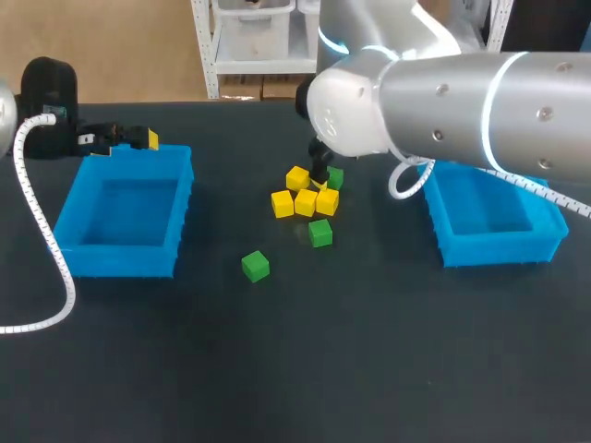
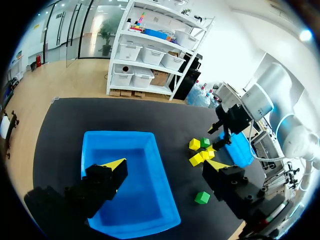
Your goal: Put the green cubes in the right bin and the yellow cubes in the left bin.
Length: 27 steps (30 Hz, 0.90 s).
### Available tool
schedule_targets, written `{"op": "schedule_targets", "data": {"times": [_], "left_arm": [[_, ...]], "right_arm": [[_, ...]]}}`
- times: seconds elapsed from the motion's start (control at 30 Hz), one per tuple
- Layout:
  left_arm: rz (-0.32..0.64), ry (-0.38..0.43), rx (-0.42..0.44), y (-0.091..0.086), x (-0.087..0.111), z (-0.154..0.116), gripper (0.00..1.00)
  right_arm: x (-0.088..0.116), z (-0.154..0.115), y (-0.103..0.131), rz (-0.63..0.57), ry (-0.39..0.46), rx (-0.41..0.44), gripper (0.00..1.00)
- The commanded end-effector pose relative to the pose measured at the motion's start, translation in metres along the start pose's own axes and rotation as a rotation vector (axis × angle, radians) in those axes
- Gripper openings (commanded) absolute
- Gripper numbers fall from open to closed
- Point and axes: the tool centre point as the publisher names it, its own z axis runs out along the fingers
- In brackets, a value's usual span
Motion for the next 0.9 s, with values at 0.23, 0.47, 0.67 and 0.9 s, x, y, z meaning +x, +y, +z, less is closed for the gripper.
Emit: {"op": "schedule_targets", "data": {"times": [0.23, 0.47, 0.67, 0.9], "left_arm": [[0.002, -0.005, 0.010, 0.002, 0.001, 0.000, 1.00], [0.002, -0.005, 0.010, 0.002, 0.001, 0.000, 1.00], [0.002, -0.005, 0.010, 0.002, 0.001, 0.000, 1.00], [0.002, -0.005, 0.010, 0.002, 0.001, 0.000, 1.00]], "right_arm": [[-0.013, 0.003, -0.014, 0.023, 0.004, -0.007, 1.00], [-0.015, 0.007, -0.018, 0.018, 0.013, -0.005, 1.00], [-0.013, 0.013, -0.019, 0.017, 0.024, -0.010, 1.00], [-0.011, 0.019, -0.017, 0.016, 0.039, -0.001, 1.00]]}}
